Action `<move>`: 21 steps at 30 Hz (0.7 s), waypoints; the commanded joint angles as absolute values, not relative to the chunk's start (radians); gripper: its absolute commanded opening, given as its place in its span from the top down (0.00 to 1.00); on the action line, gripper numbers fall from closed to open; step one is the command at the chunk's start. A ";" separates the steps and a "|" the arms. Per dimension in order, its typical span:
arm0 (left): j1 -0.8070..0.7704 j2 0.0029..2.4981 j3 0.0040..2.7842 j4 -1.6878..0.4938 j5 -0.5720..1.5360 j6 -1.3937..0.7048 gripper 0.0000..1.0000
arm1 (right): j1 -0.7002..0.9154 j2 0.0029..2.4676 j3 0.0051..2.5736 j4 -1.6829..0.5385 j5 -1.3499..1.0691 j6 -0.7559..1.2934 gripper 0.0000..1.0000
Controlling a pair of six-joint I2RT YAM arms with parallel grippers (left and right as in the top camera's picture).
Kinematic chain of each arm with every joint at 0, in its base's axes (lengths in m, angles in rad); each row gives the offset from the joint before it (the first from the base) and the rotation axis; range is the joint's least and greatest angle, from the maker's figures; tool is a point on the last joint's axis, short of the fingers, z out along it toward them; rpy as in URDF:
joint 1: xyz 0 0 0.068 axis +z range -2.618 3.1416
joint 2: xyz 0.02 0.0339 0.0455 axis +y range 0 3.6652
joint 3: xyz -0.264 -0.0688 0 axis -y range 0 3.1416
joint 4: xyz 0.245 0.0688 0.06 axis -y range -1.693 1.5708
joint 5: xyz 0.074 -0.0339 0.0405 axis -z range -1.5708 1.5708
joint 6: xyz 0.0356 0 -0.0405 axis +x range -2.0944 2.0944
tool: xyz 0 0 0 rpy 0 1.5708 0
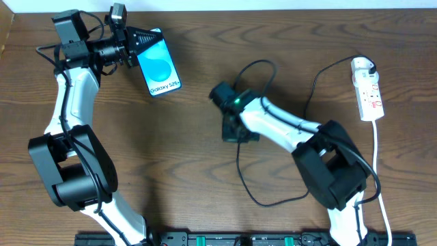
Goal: Plug charger to phone and switch on socket
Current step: 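Close the right gripper on the cable plug and lift it, then carry the plug up to the bottom edge of the phone in the left gripper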
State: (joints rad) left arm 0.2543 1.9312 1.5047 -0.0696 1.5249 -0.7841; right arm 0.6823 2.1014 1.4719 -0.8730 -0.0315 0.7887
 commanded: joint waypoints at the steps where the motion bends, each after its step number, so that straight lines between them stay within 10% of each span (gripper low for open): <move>1: 0.257 1.895 1.526 -0.065 1.570 -0.779 0.93 | 0.604 2.112 1.499 -0.865 -0.161 0.735 0.99; 21: 0.257 1.895 1.526 0.250 1.385 -1.082 0.93 | 0.355 2.109 1.499 -0.160 -1.435 0.416 0.99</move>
State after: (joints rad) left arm 0.2543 1.9312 1.5047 0.2031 1.3891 -0.9836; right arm 0.3511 2.1036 1.4841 -0.1905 -1.2373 0.4164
